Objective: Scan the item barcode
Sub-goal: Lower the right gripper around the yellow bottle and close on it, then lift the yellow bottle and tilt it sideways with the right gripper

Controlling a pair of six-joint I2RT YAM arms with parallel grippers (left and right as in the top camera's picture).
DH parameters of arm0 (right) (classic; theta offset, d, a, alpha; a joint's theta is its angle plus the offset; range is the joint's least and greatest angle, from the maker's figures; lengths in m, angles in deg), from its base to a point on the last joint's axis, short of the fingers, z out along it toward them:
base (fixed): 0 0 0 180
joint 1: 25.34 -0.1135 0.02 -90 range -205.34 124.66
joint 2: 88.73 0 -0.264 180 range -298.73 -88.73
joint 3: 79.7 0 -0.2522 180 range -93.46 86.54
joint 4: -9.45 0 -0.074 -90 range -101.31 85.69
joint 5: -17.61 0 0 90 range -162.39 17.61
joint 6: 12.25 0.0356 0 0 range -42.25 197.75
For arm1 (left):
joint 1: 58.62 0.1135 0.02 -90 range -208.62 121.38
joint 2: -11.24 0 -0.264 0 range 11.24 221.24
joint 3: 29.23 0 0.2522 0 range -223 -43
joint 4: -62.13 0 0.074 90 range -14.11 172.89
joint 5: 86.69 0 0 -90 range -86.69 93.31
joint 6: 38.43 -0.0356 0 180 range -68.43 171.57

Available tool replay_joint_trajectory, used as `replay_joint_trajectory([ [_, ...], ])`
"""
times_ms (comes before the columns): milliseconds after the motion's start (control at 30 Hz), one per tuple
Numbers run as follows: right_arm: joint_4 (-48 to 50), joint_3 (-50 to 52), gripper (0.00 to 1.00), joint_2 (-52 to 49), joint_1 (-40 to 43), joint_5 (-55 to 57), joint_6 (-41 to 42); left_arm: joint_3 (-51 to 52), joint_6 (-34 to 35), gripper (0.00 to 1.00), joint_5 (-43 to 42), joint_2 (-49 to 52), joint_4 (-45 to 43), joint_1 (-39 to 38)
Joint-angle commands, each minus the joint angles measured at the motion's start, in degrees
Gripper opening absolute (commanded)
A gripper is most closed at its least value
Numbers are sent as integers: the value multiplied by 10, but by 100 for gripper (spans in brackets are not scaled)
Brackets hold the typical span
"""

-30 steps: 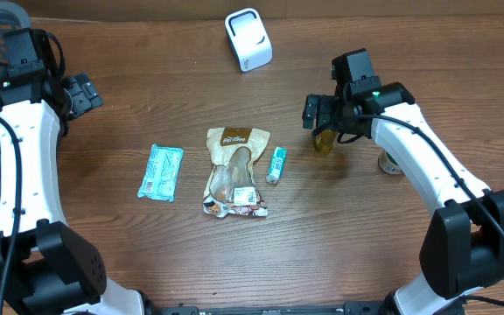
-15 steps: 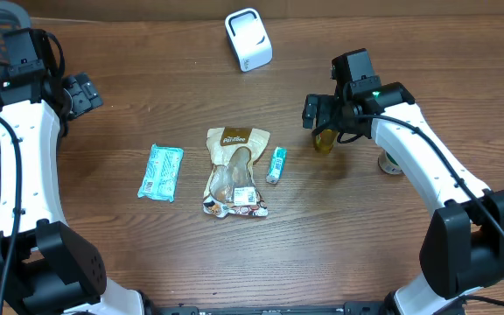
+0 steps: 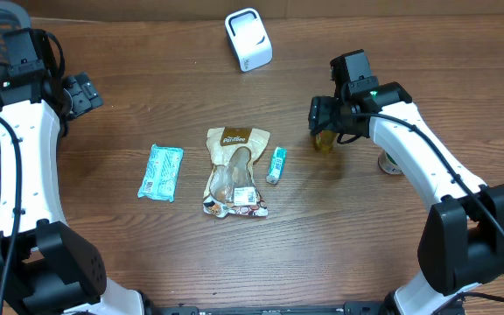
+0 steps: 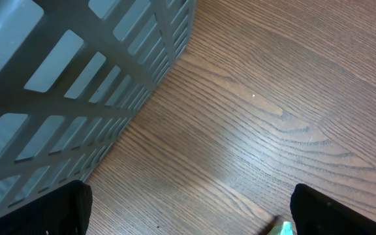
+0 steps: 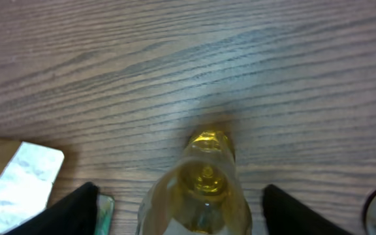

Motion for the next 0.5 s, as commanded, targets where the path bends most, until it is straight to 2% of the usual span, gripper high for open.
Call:
replay_joint_trajectory([
  [0, -1, 2, 65, -2, 1, 7, -3, -10, -7, 100, 8, -5, -2, 5],
  [67, -2, 2, 55, -2, 1, 7, -3, -10, -7, 100, 8, -5, -2, 5],
  [267, -2, -2, 47, -1, 5, 16, -3, -10, -7, 100, 8, -5, -2, 5],
  [367, -22, -22, 32, 2, 17, 15, -3, -10, -7, 99, 8, -5, -2, 5],
  [467, -50, -45, 31, 10, 31, 4, -3, -10, -7, 99, 8, -5, -2, 5],
])
